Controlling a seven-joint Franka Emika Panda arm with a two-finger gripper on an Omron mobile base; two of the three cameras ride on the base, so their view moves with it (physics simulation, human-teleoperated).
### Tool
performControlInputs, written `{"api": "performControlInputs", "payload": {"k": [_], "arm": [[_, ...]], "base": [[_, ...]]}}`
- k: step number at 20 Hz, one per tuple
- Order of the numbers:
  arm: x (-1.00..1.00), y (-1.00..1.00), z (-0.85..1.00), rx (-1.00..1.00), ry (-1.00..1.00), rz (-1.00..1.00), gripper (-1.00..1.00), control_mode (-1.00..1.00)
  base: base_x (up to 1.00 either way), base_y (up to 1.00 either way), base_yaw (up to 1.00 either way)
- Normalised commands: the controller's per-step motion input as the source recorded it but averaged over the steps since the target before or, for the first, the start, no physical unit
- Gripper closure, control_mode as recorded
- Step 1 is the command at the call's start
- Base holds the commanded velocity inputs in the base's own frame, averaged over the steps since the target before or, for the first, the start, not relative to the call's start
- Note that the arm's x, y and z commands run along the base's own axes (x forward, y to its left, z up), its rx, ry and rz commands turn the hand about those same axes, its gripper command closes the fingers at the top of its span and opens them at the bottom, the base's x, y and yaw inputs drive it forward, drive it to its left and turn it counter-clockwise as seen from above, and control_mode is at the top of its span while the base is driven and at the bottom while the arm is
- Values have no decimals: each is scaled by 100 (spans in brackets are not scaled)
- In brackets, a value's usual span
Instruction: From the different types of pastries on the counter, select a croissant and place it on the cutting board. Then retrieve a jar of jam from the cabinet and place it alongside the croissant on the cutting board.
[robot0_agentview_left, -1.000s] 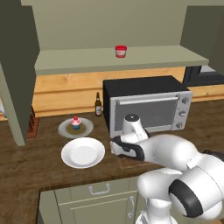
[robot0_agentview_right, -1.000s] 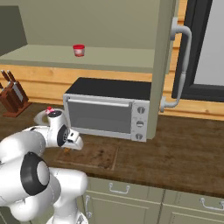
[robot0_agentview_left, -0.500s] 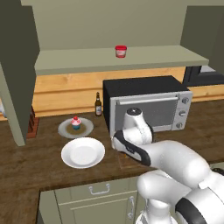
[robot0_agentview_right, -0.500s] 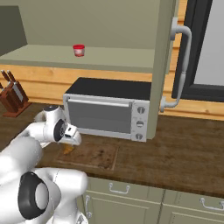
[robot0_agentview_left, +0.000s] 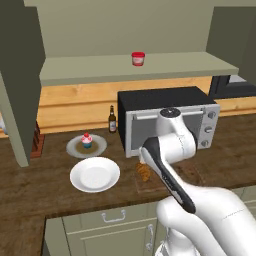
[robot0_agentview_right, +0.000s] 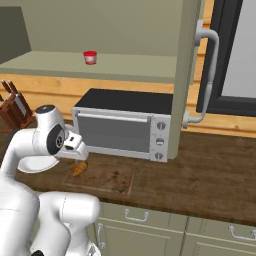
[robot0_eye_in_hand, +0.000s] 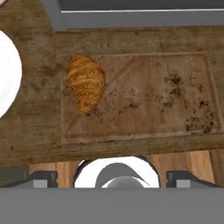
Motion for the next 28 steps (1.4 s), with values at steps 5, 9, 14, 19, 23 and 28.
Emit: {"api": "performControlInputs", "payload": {"k": [5, 9, 14, 19, 23, 28], "arm": [[-55, -22, 100, 0, -2, 0, -100, -100], [-14, -11, 100, 0, -9, 0, -100, -100], [0, 0, 100, 0, -15, 2, -100, -100], [0, 0, 100, -1, -46, 15, -100, -100], [0, 0, 98, -2, -67, 29, -100, -100], [0, 0, 92, -1, -62, 30, -100, -100]], "base": [[0, 0, 0], [0, 0, 0], [0, 0, 0], [0, 0, 0], [0, 0, 0], [0, 0, 0]]}}
